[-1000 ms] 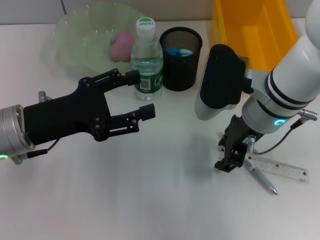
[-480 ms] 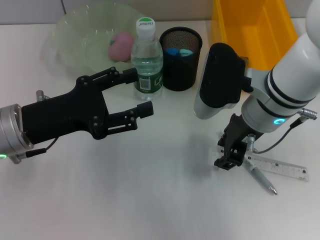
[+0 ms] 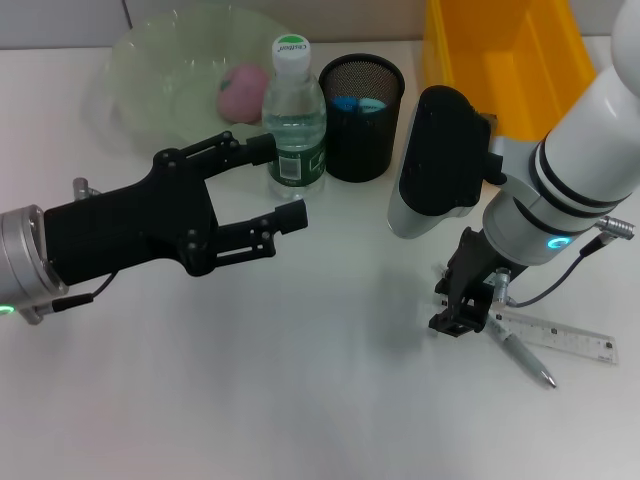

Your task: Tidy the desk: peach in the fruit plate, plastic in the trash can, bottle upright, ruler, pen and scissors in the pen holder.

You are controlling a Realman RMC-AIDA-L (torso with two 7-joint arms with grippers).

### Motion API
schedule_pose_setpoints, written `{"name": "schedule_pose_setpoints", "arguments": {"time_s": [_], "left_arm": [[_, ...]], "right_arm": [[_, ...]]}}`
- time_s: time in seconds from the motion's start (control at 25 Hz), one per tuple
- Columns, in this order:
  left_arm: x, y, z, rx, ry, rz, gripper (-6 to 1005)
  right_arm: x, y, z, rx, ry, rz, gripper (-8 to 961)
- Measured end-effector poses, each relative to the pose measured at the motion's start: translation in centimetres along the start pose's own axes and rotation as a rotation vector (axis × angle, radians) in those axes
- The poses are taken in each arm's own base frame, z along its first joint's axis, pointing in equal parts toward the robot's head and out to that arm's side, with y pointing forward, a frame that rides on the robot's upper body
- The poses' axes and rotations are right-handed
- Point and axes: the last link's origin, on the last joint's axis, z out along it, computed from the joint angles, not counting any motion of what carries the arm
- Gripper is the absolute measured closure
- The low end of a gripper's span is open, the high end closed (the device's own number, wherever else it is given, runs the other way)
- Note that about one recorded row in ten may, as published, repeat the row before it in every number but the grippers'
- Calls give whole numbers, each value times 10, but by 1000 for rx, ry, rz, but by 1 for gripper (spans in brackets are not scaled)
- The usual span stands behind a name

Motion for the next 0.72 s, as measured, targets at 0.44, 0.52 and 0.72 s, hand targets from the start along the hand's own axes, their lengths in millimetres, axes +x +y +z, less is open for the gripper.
{"name": "schedule_pose_setpoints", "arguments": {"time_s": [0.44, 0.52, 0.72], "left_arm": [[1, -3, -1, 13, 1, 4, 195], [1, -3, -1, 13, 1, 4, 195], [1, -3, -1, 15, 0, 4, 195]], "right_arm": [[-2, -1, -2, 6, -13, -1, 571], [-2, -1, -3, 7, -21, -1, 572], [-2, 2, -7, 18, -46, -3, 570]]}}
